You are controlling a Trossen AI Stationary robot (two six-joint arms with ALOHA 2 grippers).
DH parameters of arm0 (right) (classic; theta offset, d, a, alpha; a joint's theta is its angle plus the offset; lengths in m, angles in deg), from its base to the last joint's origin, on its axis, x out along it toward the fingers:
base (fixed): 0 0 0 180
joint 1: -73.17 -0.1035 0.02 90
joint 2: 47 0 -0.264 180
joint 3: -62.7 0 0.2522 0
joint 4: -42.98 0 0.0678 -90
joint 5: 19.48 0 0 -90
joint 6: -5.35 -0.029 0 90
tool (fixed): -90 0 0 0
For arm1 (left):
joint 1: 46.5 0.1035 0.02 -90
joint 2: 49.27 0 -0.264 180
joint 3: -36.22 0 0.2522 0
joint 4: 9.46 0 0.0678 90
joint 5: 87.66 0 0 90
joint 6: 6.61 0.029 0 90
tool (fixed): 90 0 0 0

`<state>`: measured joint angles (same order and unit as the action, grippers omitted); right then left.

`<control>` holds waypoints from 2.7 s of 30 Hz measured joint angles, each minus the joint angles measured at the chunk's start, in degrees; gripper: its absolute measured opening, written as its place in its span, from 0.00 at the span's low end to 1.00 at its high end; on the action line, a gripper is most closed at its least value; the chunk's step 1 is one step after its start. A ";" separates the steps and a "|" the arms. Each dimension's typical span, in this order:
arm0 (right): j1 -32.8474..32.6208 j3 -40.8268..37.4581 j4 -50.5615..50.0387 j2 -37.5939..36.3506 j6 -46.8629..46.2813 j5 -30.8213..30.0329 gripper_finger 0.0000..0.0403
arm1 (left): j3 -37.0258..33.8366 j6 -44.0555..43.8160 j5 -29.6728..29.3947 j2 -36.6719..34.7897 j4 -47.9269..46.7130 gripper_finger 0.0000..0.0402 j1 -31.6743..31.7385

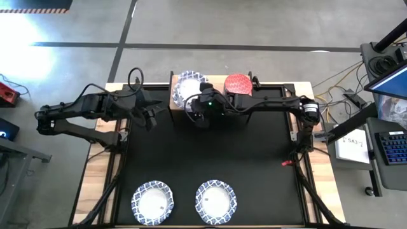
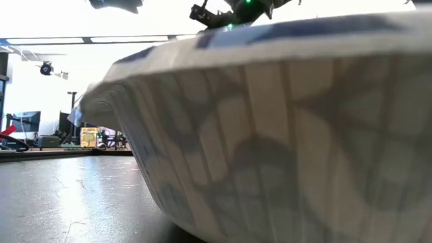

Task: Place and stack bowls onto a shelf
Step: Stack the blue bowl on top of the bowl on the shelf, then stack the blue bowl on top of the stacked bowls on the shelf

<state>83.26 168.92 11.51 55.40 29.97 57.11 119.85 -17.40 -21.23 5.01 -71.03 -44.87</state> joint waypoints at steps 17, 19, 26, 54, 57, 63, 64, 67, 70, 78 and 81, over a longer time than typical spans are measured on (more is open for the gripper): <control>0.08 9.67 -9.36 -0.18 -1.66 -0.69 0.24 | 0.00 -0.01 0.00 0.00 -0.63 0.37 0.00; 0.06 11.19 -12.38 -0.18 -4.03 -0.45 0.24 | 0.00 -0.24 0.00 0.00 -1.06 0.37 0.01; 0.03 15.92 -29.43 -0.18 -23.29 7.18 0.23 | -0.02 -3.42 0.04 0.00 -4.21 0.37 0.01; -23.86 1.31 -39.42 -0.05 -58.06 20.89 0.37 | -0.26 -6.51 0.11 0.02 -6.73 0.37 -0.07; -26.23 -1.30 -35.17 -0.05 -58.35 20.88 0.39 | -0.26 -6.47 0.11 0.04 -6.75 0.37 -0.07; -28.84 -6.97 -25.29 0.01 -63.99 19.32 0.39 | -0.26 -6.47 0.13 0.04 -6.81 0.37 -0.07; -29.10 -7.83 -23.88 0.01 -64.54 19.19 0.39 | -0.26 -6.47 0.13 0.04 -6.89 0.37 -0.07; -29.61 -10.17 -22.05 -0.01 -66.40 18.86 0.39 | -0.26 -6.47 0.15 0.04 -7.43 0.37 -0.07; -29.90 -12.38 -20.16 0.03 -68.13 17.91 0.40 | -0.26 -6.47 0.19 0.04 -7.72 0.37 -0.07; -30.85 -18.31 -11.94 0.14 -72.33 19.67 0.38 | -1.42 -6.47 0.24 0.04 -7.67 0.37 -0.07; -31.24 -18.75 -11.43 0.14 -72.59 19.76 0.37 | -3.06 -6.47 0.24 0.04 -7.61 0.37 -0.07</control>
<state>52.01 150.17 0.07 55.54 -42.62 76.87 116.79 -23.87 -21.00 5.05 -78.64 -44.94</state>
